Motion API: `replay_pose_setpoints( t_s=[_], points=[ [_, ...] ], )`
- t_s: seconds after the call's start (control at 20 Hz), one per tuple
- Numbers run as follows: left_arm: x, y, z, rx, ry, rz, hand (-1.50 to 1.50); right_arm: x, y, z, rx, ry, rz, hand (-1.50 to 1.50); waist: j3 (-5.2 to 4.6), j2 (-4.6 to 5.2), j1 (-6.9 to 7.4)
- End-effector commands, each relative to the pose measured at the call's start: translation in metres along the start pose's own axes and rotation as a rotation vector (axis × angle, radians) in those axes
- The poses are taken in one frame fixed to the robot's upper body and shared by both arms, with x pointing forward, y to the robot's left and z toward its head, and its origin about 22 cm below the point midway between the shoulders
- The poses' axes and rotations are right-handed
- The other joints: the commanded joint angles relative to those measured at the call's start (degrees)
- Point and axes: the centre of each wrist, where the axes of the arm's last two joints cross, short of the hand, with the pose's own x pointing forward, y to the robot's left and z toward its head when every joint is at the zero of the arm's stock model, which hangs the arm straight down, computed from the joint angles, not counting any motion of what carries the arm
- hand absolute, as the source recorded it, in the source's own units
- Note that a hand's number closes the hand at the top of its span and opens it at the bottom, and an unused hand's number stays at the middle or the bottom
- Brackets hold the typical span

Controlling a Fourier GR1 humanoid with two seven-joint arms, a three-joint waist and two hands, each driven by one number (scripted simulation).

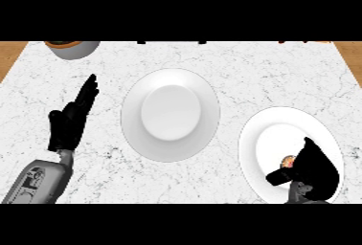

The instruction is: Pick the cupcake from the plate and place it in the plate

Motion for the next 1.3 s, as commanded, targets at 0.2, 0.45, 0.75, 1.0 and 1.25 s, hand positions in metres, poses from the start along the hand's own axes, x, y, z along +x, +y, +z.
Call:
replay_pose_setpoints(
  t_s=[0.2, 0.45, 0.75, 1.0, 1.25],
  points=[
    [0.008, 0.011, 0.000, -0.011, -0.001, 0.004, 0.00, -0.002, 0.011, -0.009, -0.107, 0.104, 0.028, 1.50, 0.02, 0.01, 0.10],
    [0.004, 0.003, -0.012, -0.007, 0.000, 0.018, 0.00, 0.015, -0.012, 0.001, -0.140, 0.078, 0.030, 1.50, 0.00, 0.02, -0.12],
    [0.006, 0.005, 0.000, 0.008, 0.003, -0.007, 0.00, -0.003, -0.016, -0.008, -0.158, -0.242, 0.059, 1.50, 0.02, -0.06, -0.08],
    [0.010, 0.001, -0.004, -0.012, -0.004, 0.012, 0.00, -0.003, -0.032, -0.009, -0.030, -0.799, 0.143, 1.50, 0.14, -0.07, 0.20],
    [-0.001, 0.009, 0.002, -0.011, 0.019, 0.011, 0.00, 0.006, -0.075, -0.001, -0.246, -1.072, -0.059, 1.50, 0.07, -0.12, 0.17]
  ],
)
